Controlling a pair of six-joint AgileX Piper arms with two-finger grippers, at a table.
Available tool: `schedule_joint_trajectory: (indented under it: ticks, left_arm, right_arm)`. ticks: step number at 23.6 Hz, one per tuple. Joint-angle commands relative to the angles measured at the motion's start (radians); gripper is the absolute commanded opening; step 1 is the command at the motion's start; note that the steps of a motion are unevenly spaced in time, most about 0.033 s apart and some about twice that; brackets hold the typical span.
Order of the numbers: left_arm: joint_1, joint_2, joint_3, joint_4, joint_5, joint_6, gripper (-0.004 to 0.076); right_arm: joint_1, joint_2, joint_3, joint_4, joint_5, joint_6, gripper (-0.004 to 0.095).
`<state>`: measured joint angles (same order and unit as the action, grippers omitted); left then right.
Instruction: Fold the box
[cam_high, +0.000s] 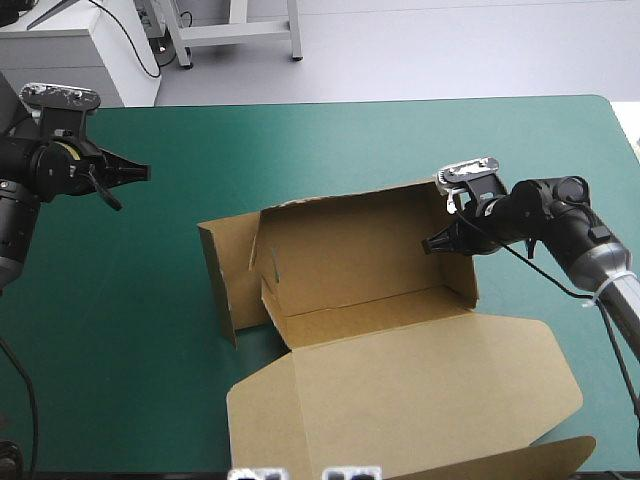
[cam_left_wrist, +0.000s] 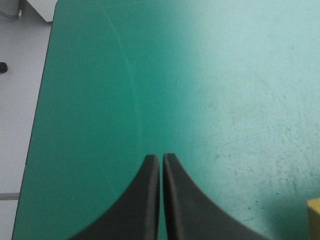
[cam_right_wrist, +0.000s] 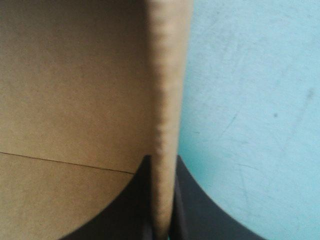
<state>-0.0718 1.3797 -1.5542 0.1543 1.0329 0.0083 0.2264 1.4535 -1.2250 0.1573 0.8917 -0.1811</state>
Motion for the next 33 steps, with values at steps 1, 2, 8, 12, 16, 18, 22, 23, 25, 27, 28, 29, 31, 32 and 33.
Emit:
schedule_joint_trajectory:
  ticks: [1, 2, 8, 12, 16, 18, 22, 23, 25, 27, 28, 29, 31, 32, 33]
  left_arm:
    - [0.001, -0.033, -0.026, 0.001, -0.050, -0.008, 0.0008]
    - [0.001, -0.033, -0.026, 0.001, -0.047, -0.008, 0.0008]
    - [0.001, -0.033, -0.026, -0.007, -0.037, -0.008, 0.0008]
    - [0.001, -0.033, -0.026, -0.007, -0.025, -0.008, 0.0008]
    - [0.001, -0.033, -0.026, -0.032, -0.018, -0.008, 0.0008]
    - [0.001, -0.033, -0.026, -0.032, -0.016, 0.012, 0.0008]
    - [0.001, -0.033, -0.026, -0.032, -0.016, 0.012, 0.0008]
    - [0.001, -0.033, -0.026, -0.032, -0.016, 0.012, 0.0008]
    - [0.001, -0.033, -0.026, -0.032, -0.020, 0.012, 0.0008]
    - [0.001, -0.033, -0.026, -0.032, -0.023, 0.012, 0.0008]
    - [0.001, -0.033, -0.026, -0.032, -0.023, 0.012, 0.0008]
    - [0.001, -0.033, -0.026, -0.032, -0.023, 0.012, 0.0008]
    - [0.001, -0.033, -0.026, -0.032, -0.023, 0.012, 0.0008]
    - [0.001, -0.033, -0.026, -0.032, -0.023, 0.012, 0.0008]
    - [0.001, -0.033, -0.026, -0.032, -0.023, 0.012, 0.0008]
  right_arm:
    - [-0.004, -0.023, -0.040, -0.080, -0.018, 0.074, -0.0018]
    - [-0.004, -0.011, -0.045, -0.091, -0.018, 0.086, -0.0018]
    - [-0.004, 0.092, -0.125, -0.092, 0.009, 0.119, -0.0018]
    - [-0.004, 0.192, -0.202, -0.092, 0.022, 0.123, -0.0017]
    - [-0.004, 0.255, -0.263, -0.087, 0.039, 0.111, 0.0112]
    - [-0.004, 0.255, -0.269, -0.085, 0.013, 0.111, 0.0289]
    - [-0.004, 0.255, -0.376, -0.093, 0.108, 0.082, 0.0703]
    - [-0.004, 0.255, -0.404, -0.098, 0.134, 0.082, 0.0726]
    - [-0.004, 0.255, -0.464, -0.100, 0.183, 0.062, 0.0732]
    - [-0.004, 0.255, -0.506, -0.100, 0.218, 0.062, 0.0732]
    - [-0.004, 0.255, -0.523, -0.100, 0.235, 0.062, 0.0732]
    - [-0.004, 0.255, -0.544, -0.100, 0.270, 0.062, 0.0732]
    - [-0.004, 0.255, -0.543, -0.100, 0.308, 0.062, 0.0725]
    - [-0.004, 0.255, -0.540, -0.100, 0.337, 0.062, 0.0724]
    - [-0.004, 0.255, -0.532, -0.100, 0.359, 0.062, 0.0724]
